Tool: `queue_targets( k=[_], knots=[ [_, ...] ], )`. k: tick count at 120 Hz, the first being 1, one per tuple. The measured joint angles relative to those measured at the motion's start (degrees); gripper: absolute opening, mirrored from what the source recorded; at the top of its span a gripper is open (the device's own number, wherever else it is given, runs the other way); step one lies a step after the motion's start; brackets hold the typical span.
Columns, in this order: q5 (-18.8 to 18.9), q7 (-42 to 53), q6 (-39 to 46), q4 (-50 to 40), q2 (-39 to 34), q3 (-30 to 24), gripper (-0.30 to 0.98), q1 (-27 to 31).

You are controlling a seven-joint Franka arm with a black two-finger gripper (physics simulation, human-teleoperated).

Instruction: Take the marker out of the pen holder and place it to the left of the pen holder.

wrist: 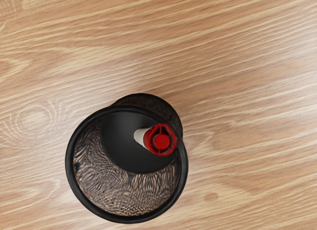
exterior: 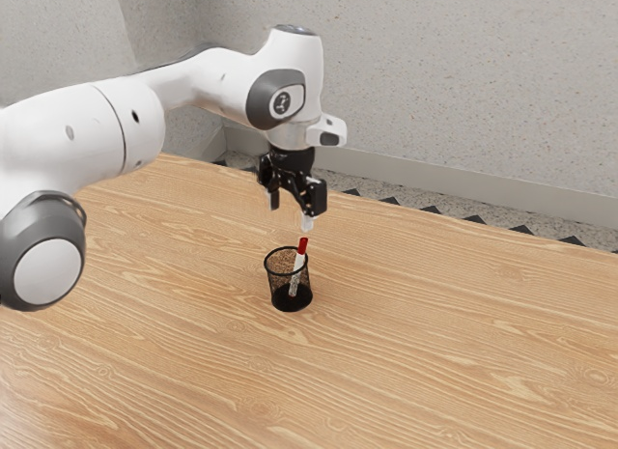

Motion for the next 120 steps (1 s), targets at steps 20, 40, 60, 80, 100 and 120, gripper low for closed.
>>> queue_targets(
  k=[20,40,60,80,100,120],
  knots=[
    [1.9,4.8,1.7,0.1,2.9,-0.1,0.67,-0.3],
    [2.3,8.6,2.7,0.2,5.0,-0.2,0.67,-0.8],
    [2.3,11.4,3.2,0.3,6.2,-0.6,0.67,-0.7],
    [2.4,13.6,3.4,0.3,7.1,-0.6,0.64,-0.4],
    [2.4,15.3,4.3,0.3,7.3,-0.6,0.44,-0.5],
    [2.5,16.6,4.8,0.3,7.3,-0.6,0.23,-0.4]
  ],
)
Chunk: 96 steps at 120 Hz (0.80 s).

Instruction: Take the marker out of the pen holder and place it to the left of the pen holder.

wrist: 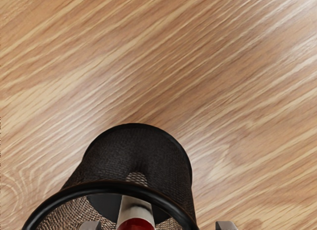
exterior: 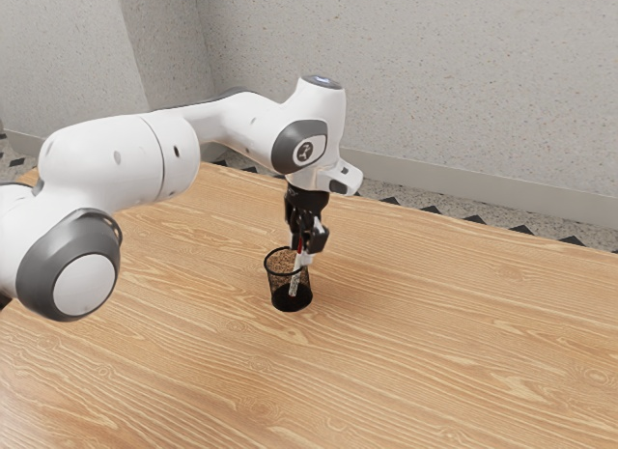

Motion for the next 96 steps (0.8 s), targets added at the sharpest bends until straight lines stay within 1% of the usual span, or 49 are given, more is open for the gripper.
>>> queue_targets(
  k=[16,28,57,77,88,96],
  knots=[
    [0.1,0.8,0.2,0.0,0.0,0.0,0.07,0.0],
    [0.2,1.3,0.3,0.0,-0.1,0.1,-0.01,0.1],
    [0.9,2.0,0.6,0.0,-2.4,0.3,-0.07,0.0],
    [1.3,2.3,0.4,-0.1,-8.2,0.8,-0.09,0.4],
    [1.4,2.4,-0.1,-0.1,-11.8,2.7,-0.10,0.5],
    [1.5,2.5,-1.1,-0.1,-13.0,4.3,-0.10,0.5]
  ],
)
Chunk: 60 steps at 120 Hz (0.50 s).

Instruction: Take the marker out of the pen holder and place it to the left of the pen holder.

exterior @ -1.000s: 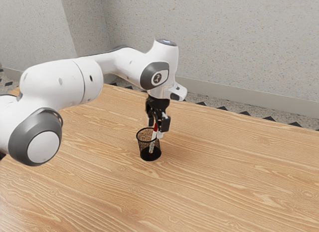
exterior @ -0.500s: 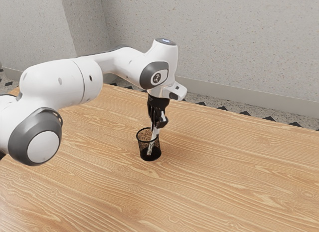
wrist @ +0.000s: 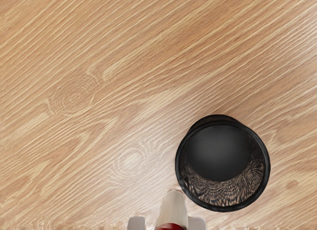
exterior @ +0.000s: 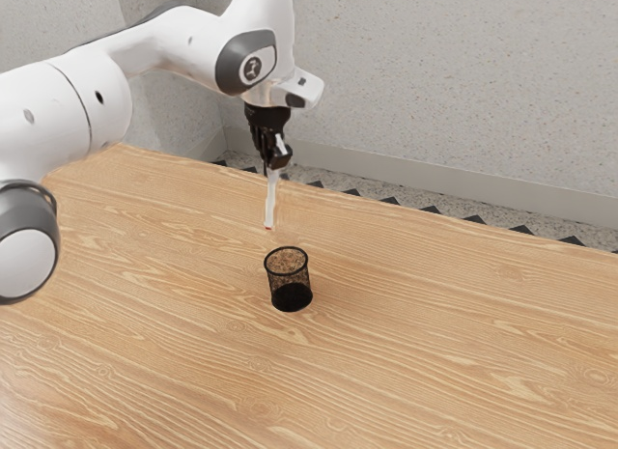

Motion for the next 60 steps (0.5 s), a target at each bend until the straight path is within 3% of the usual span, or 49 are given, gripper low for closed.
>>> queue_targets(
  k=[37,60],
  knots=[
    [-0.7,-3.7,-10.5,-0.7,5.1,3.6,-0.10,4.4],
    [-4.1,-7.6,-14.6,-0.6,11.2,3.3,-0.10,7.7]
  ],
)
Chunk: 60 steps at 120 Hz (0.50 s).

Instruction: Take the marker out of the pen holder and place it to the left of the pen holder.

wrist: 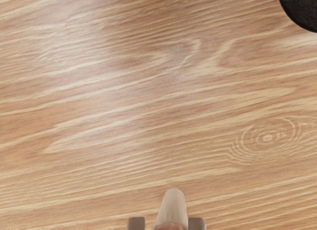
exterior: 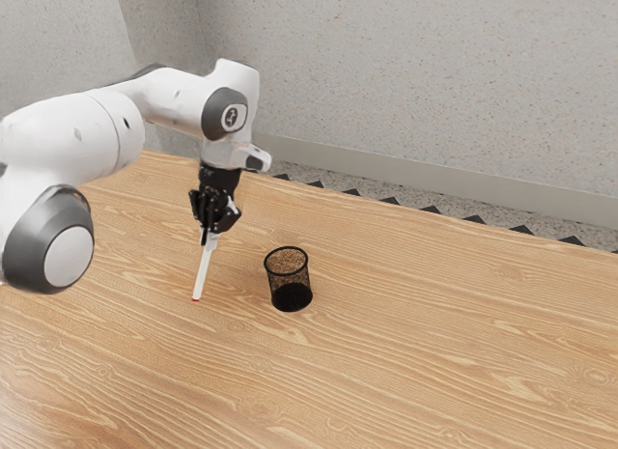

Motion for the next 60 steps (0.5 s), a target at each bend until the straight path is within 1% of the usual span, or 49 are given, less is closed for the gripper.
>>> queue_targets(
  k=[27,29,48,60],
  knots=[
    [-1.7,-3.4,-1.7,0.6,4.1,-0.4,-0.10,1.0],
    [-1.7,-3.6,-1.8,0.7,4.3,-0.6,-0.08,1.2],
    [-2.4,-5.2,-2.1,1.3,4.9,-1.4,0.27,2.4],
    [-2.6,-6.1,-2.2,1.9,4.6,-1.4,0.42,2.7]
  ],
)
